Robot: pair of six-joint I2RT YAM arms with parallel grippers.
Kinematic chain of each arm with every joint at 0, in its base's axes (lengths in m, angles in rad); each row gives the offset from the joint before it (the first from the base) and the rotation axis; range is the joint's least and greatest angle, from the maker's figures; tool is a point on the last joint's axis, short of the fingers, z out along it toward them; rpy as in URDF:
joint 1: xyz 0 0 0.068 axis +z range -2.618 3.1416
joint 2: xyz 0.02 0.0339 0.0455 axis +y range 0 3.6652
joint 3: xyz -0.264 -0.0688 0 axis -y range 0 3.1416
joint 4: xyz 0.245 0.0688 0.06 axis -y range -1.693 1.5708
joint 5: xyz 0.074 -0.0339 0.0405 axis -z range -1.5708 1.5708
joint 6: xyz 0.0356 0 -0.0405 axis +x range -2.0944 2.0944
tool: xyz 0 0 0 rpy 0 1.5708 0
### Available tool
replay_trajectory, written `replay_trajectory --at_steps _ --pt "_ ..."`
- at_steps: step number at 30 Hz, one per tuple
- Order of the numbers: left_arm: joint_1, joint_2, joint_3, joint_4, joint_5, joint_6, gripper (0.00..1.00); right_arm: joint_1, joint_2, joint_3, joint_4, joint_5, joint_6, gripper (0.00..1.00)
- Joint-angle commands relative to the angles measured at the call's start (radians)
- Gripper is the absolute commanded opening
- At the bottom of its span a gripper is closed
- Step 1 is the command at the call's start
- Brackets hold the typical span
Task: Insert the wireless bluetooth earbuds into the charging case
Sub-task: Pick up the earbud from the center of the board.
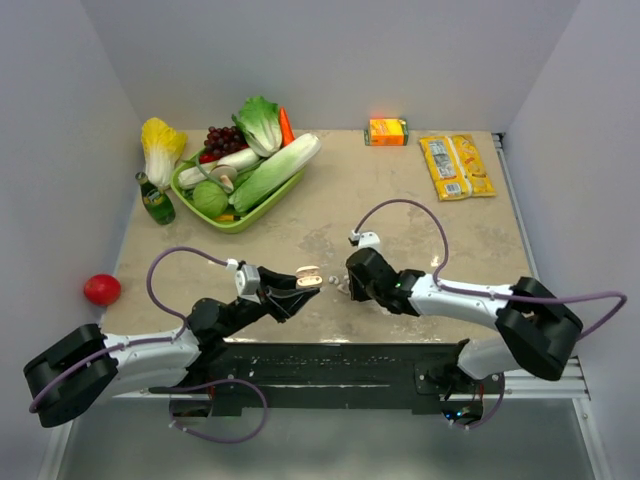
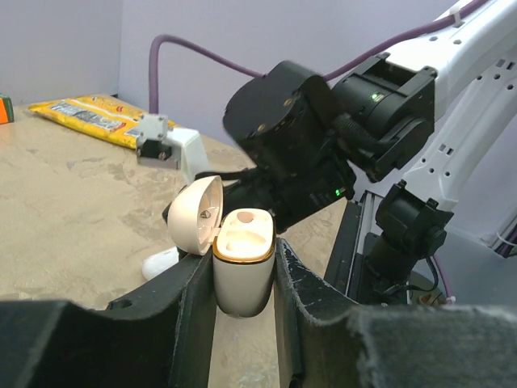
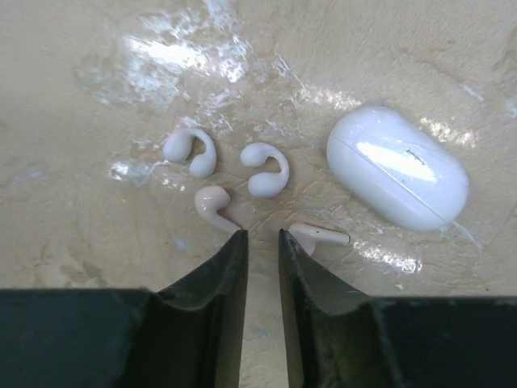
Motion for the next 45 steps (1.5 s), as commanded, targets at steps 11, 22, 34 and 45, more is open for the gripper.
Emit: replay_trajectory --at_steps 11,22,34,45 --pt "-0.007 0.006 -0.199 0.246 0.000 0.020 0.00 0.035 -0.002 0.093 -0.011 -0.093 -0.227 0.42" --pt "-0.007 -0.020 -0.197 0.207 -0.005 0.027 0.00 0.035 0.097 0.155 -0.006 -0.085 -0.274 0.42" --pt "-0.007 -0.037 -0.200 0.188 -0.011 0.038 0.00 0.037 0.156 0.159 0.024 -0.104 -0.284 0.40" --pt "-0.007 -0.031 -0.207 0.195 -0.012 0.038 0.00 0.037 0.196 0.158 0.037 -0.102 -0.277 0.36"
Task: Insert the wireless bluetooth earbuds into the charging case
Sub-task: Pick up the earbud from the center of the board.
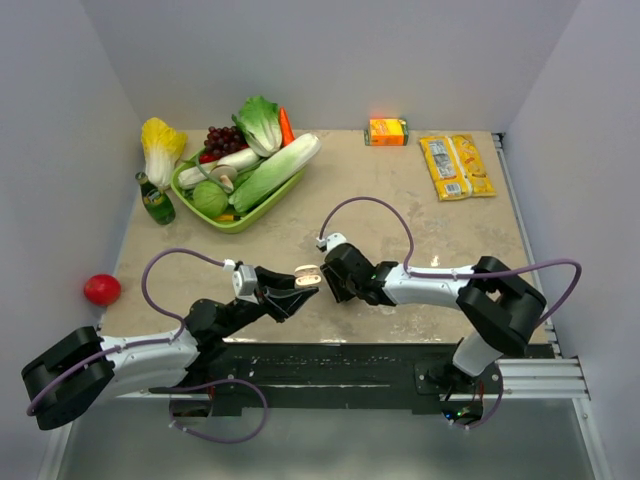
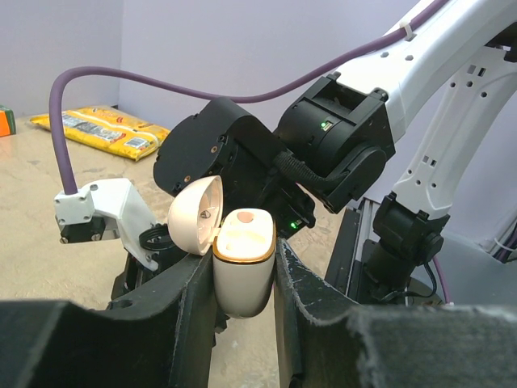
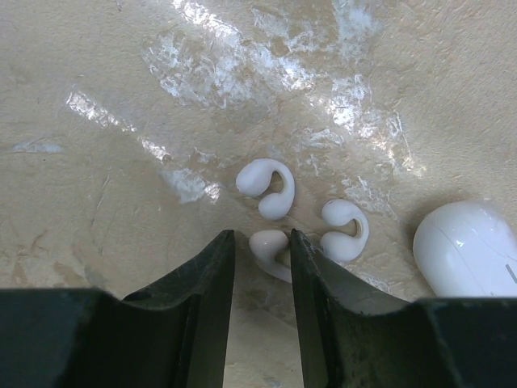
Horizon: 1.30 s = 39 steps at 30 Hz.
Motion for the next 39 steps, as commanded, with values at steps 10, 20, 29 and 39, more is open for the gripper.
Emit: replay_trajectory --at_steps 10,20,29,39 --pt "-0.007 -0.025 -0.214 0.190 -0.015 0.033 0.00 0.006 -0.028 -0.010 -0.002 -0.006 0.064 0.20" --pt "-0.007 -0.028 -0.214 0.193 -0.014 0.025 0.00 0.004 -0.088 -0.040 0.012 -0.022 0.198 0.04" --pt "-0.007 -0.036 -0.216 0.187 -0.018 0.025 0.00 0.004 -0.151 -0.071 0.021 -0.016 0.245 0.00" --pt "-0.009 -0.025 -0.217 0.196 -0.015 0.019 0.00 0.004 -0.068 -0.059 -0.001 -0.015 0.239 0.22"
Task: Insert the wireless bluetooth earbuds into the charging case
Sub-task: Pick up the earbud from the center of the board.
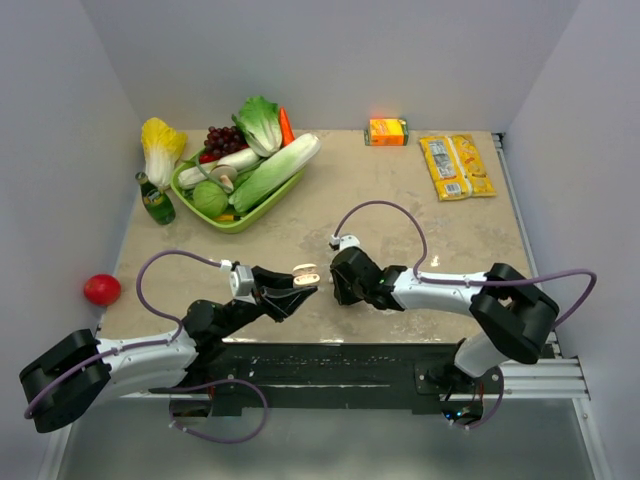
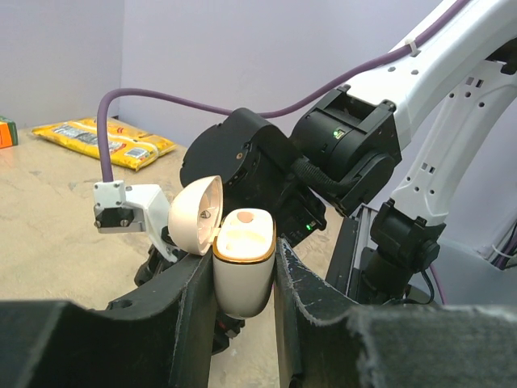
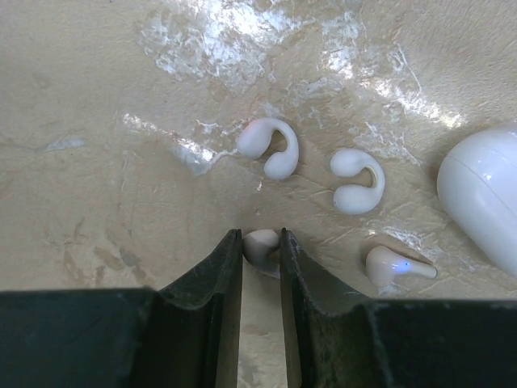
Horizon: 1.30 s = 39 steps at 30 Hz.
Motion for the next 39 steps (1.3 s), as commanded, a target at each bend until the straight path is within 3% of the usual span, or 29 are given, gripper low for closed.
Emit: replay_trajectory --at_steps 1,5,16,27,39 --pt "-0.009 0.003 -0.217 0.196 -0.012 0.020 0.00 0.004 0.013 0.003 0.004 0.012 0.014 0.24" --pt "-0.009 0.005 -0.216 0.195 -0.014 0.020 0.00 0.004 0.010 0.004 0.004 0.015 -0.003 0.34" --pt "-0.010 0.017 -0.210 0.204 -0.011 0.023 0.00 0.004 -0.042 0.021 -0.032 0.012 -0.093 0.48" --pt "-0.012 0.015 -0.210 0.204 -0.004 0.024 0.00 0.015 -0.090 0.112 -0.128 -0.028 -0.319 0.46" --pt "-0.013 0.005 -0.217 0.207 -0.006 0.024 0.00 0.055 0.013 0.170 -0.150 0.020 -0.357 0.45"
